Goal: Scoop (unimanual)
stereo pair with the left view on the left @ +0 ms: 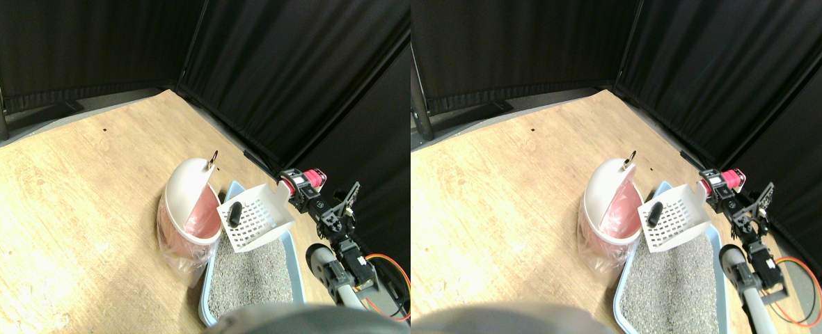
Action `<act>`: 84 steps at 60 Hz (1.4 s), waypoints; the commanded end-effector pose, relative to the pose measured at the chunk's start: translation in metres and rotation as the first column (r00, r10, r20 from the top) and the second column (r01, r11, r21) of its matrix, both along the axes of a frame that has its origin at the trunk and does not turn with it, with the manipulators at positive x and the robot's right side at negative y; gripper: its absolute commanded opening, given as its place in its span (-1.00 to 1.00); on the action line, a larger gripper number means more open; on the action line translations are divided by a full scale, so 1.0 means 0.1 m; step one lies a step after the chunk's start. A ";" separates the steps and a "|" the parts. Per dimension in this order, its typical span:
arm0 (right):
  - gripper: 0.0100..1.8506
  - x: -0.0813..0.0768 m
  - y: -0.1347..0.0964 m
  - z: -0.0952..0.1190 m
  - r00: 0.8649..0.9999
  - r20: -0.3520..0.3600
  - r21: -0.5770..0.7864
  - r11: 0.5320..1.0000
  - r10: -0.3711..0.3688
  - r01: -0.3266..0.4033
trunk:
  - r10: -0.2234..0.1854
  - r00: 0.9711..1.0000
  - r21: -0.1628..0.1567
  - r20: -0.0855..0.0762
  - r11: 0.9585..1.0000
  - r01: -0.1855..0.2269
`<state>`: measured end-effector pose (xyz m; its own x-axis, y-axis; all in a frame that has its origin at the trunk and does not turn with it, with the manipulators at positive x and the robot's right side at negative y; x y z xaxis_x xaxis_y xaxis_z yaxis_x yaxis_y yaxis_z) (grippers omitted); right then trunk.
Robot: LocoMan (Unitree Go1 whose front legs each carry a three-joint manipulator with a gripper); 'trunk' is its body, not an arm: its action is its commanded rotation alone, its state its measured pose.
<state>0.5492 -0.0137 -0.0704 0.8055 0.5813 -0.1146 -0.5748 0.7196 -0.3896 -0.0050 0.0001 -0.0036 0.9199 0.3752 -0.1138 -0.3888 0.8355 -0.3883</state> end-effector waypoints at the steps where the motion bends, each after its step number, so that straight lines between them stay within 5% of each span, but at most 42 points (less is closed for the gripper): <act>1: -0.95 0.01 0.07 0.09 0.999 0.040 0.008 1.000 0.009 -0.010 | 0.087 0.996 -0.058 0.013 0.995 -0.086; 12: -0.95 0.00 0.12 0.17 0.998 0.025 -0.055 0.997 -0.061 0.062 | 0.090 0.996 -0.060 0.015 0.994 -0.089; 32: -0.95 0.03 0.19 0.21 0.999 0.044 -0.117 0.992 -0.032 0.037 | 0.095 0.995 -0.067 0.016 0.993 -0.094; 39: -0.95 0.01 0.22 0.23 0.997 0.036 -0.110 0.991 -0.075 0.078 | 0.098 0.995 -0.069 0.019 0.993 -0.097; 48: -0.85 0.03 0.22 0.21 0.998 0.061 -0.126 0.992 -0.020 0.028 | 0.100 0.995 -0.070 0.019 0.993 -0.098; 60: -0.95 0.03 0.24 0.22 0.996 0.091 -0.160 0.987 -0.007 0.021 | 0.097 0.995 -0.074 0.019 0.993 -0.095; 66: -0.74 0.01 0.27 0.22 0.992 0.119 -0.204 0.979 0.036 -0.011 | 0.097 0.995 -0.074 0.019 0.993 -0.095; 84: -0.69 0.02 0.27 0.23 0.993 0.118 -0.186 0.983 0.023 -0.001 | 0.095 0.995 -0.078 0.020 0.993 -0.093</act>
<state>0.5502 0.0086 -0.0561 0.8173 0.5448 -0.1874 -0.5451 0.6258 -0.5579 -0.0043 0.0002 -0.0035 0.9198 0.3757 -0.1132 -0.3891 0.8356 -0.3878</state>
